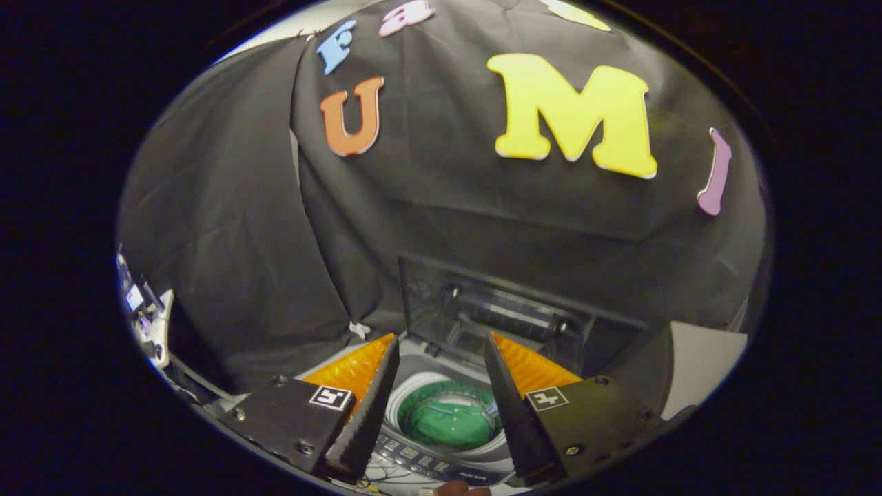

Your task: Put the clothes into the washing machine and then close the washing machine lid.

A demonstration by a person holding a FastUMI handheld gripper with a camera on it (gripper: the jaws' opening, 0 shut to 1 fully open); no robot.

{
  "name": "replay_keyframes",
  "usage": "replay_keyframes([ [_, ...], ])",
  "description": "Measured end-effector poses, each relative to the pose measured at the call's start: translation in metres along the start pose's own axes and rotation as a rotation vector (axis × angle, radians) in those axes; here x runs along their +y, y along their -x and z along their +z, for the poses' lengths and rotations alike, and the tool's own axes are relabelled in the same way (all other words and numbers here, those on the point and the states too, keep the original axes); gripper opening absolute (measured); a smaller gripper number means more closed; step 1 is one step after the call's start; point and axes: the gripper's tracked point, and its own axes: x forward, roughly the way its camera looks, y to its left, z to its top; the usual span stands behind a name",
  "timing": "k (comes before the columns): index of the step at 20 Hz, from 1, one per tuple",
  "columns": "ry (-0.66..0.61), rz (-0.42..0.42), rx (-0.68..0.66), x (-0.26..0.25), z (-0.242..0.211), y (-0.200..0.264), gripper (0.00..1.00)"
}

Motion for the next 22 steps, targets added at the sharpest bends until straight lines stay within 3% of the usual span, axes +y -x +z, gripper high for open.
replay_keyframes([
  [5, -0.014, -0.02, -0.121, -0.02, 0.069, 0.008, 0.79],
  [8, -0.038, -0.043, -0.131, -0.032, 0.089, -0.009, 0.89],
  [13, -0.105, -0.081, -0.063, -0.056, 0.083, -0.066, 0.89],
  [17, -0.195, -0.166, 0.002, -0.093, 0.065, -0.123, 0.89],
  [22, -0.22, -0.22, 0.062, -0.106, 0.046, -0.155, 0.88],
])
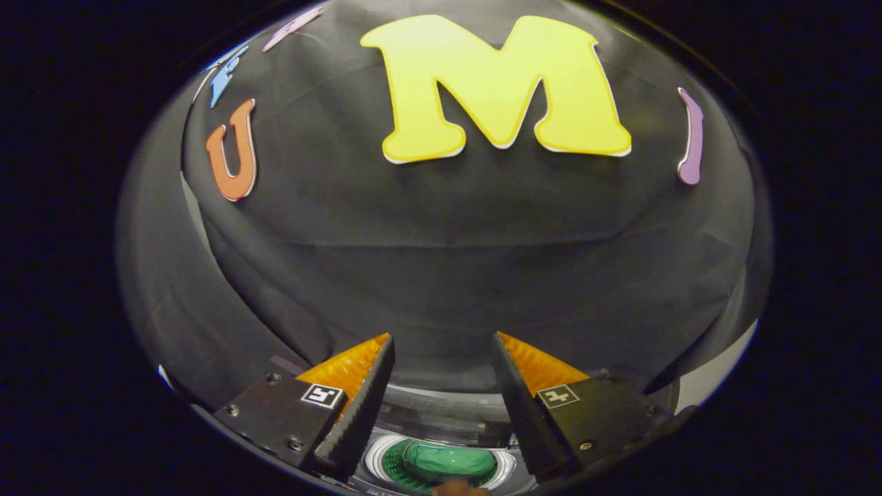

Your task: Put the clothes into the washing machine and then close the washing machine lid.

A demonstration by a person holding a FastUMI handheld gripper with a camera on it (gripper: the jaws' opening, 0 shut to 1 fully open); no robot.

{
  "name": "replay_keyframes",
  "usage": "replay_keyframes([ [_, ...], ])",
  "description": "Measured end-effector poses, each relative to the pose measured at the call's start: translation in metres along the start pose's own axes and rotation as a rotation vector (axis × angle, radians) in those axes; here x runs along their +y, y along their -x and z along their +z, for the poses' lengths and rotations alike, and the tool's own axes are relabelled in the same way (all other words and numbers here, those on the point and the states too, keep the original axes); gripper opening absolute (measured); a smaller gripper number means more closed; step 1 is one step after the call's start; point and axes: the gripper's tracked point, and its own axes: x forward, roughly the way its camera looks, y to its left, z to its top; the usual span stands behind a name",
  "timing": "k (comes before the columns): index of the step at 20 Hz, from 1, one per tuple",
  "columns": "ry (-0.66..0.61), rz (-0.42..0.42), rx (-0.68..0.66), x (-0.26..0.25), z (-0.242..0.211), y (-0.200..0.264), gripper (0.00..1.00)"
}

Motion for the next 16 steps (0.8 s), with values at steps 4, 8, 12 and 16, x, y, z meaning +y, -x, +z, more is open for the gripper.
replay_keyframes([
  [4, -0.013, -0.029, 0.062, -0.002, -0.014, -0.007, 0.88],
  [8, -0.033, -0.035, 0.083, 0.0, -0.022, -0.009, 0.88],
  [12, -0.05, -0.046, 0.065, 0.002, -0.022, -0.015, 0.9],
  [16, -0.032, -0.043, 0.02, 0.002, -0.022, -0.013, 0.92],
])
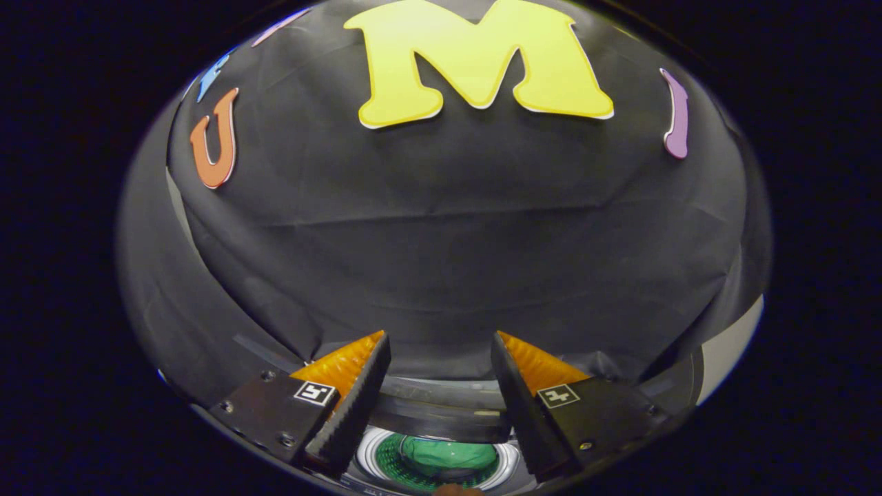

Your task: Put the clothes into the washing machine and then close the washing machine lid.

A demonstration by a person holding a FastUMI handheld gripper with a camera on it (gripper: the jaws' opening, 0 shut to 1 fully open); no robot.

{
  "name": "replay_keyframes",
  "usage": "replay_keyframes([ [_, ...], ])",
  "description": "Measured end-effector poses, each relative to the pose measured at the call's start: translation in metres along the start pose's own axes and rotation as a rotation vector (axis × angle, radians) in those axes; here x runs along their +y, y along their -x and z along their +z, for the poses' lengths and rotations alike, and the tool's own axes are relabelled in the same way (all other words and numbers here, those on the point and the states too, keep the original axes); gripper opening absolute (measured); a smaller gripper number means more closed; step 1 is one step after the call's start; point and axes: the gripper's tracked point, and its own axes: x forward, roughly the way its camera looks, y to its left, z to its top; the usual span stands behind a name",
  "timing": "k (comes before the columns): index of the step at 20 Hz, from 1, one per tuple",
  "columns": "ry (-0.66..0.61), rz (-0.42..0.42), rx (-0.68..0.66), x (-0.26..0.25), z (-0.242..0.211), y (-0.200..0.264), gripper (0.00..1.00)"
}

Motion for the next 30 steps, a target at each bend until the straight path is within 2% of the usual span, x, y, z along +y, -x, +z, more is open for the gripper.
replay_keyframes([
  [5, 0.006, -0.017, -0.078, 0.002, -0.005, 0.013, 0.92],
  [18, 0.012, -0.012, -0.152, 0.009, -0.024, 0.046, 0.92],
  [30, 0.036, 0.013, -0.252, 0.018, -0.066, 0.083, 0.92],
])
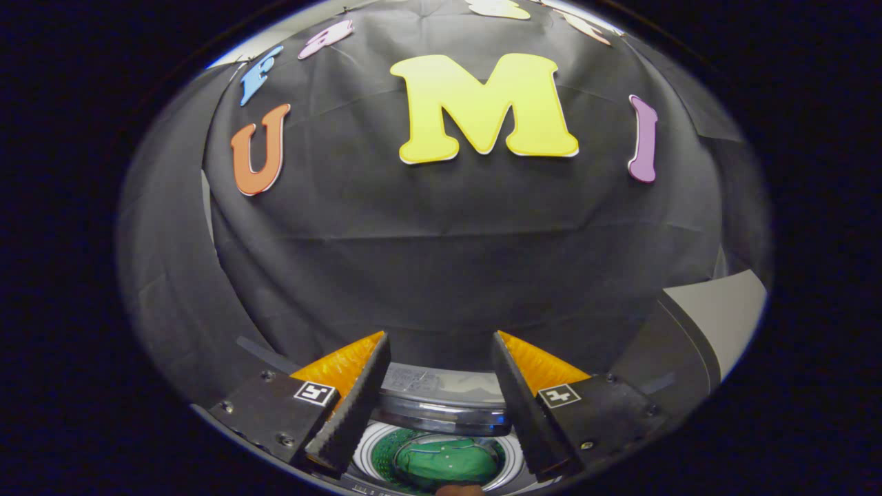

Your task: Put the clothes into the washing machine and then close the washing machine lid.

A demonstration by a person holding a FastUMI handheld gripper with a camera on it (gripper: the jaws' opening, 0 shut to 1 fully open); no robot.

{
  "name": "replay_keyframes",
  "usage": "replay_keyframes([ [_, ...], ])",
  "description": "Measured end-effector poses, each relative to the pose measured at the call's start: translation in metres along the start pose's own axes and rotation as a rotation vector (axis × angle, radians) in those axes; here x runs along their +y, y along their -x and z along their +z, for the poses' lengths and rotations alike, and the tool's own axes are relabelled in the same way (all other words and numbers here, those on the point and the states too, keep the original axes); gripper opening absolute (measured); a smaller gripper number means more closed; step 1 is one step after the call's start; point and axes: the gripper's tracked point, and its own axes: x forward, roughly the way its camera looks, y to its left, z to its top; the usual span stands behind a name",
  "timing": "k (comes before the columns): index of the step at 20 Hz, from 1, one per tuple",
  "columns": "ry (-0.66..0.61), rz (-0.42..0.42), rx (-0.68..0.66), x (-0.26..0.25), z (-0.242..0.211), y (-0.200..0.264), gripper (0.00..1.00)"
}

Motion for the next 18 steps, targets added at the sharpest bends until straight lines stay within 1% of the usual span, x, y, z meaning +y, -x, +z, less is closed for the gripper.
replay_keyframes([
  [7, 0.004, 0.017, 0.001, 0.006, -0.03, 0.024, 0.92],
  [9, 0.005, 0.028, 0.033, 0.01, -0.046, 0.033, 0.92],
  [12, 0.021, 0.053, 0.122, 0.014, -0.084, 0.051, 0.89],
  [15, 0.055, 0.09, 0.156, 0.023, -0.117, 0.07, 0.89],
  [18, 0.099, 0.129, 0.157, 0.033, -0.124, 0.093, 0.89],
])
